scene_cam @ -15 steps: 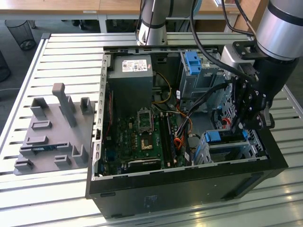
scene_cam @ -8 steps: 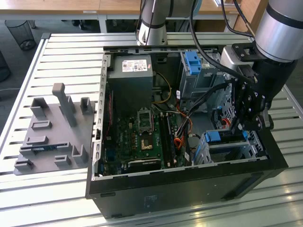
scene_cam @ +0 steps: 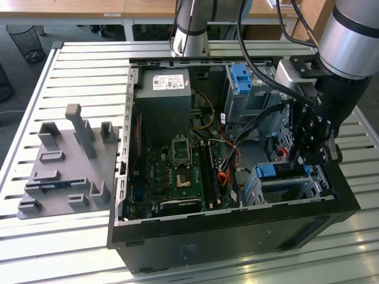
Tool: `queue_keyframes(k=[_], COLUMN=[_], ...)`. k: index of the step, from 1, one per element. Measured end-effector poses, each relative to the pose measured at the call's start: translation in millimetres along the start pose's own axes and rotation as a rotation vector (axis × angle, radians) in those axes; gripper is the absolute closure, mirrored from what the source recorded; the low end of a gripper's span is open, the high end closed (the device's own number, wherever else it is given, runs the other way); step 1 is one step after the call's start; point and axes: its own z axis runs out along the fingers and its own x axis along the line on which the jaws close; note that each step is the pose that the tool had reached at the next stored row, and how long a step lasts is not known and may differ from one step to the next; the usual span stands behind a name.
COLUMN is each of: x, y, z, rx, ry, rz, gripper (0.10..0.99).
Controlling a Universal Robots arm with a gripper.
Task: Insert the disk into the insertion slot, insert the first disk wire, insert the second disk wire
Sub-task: 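Insert the first disk wire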
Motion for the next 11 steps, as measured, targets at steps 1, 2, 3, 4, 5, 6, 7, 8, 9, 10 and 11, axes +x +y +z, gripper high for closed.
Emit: queue_keyframes(k=[1, 2, 3, 4, 5, 6, 7, 8, 9, 10, 11], x=[0.0, 0.1, 0.1, 0.1, 0.2, 0.3, 0.4, 0.5, 0.5, 0.6, 0.6], y=[0.0, 0.0, -0.1, -0.1, -0.2, -0.2, -0.3, -0.3, -0.3, -0.4, -0.4], z=[-0.5, -1.0, -1.8, -2.8, -3.9, -5.0, -6.0, -7.0, -7.9, -8.8, -9.6], rx=[0.0, 0.0, 0.0, 0.0, 0.0, 0.0, 0.0, 0.0, 0.0, 0.0, 0.0], ry=[0.0003, 0.0003, 0.0003, 0.0002, 0.0002, 0.0003, 0.0003, 0.0002, 0.0002, 0.0003, 0.0003], rz=[0.0, 0.0, 0.0, 0.0, 0.0, 0.0, 0.0, 0.0, 0.0, 0.0, 0.0], gripper=[0.847, 0.847, 0.847, 0.847, 0.847, 0.847, 0.847, 0.847, 0.847, 0.847, 0.847])
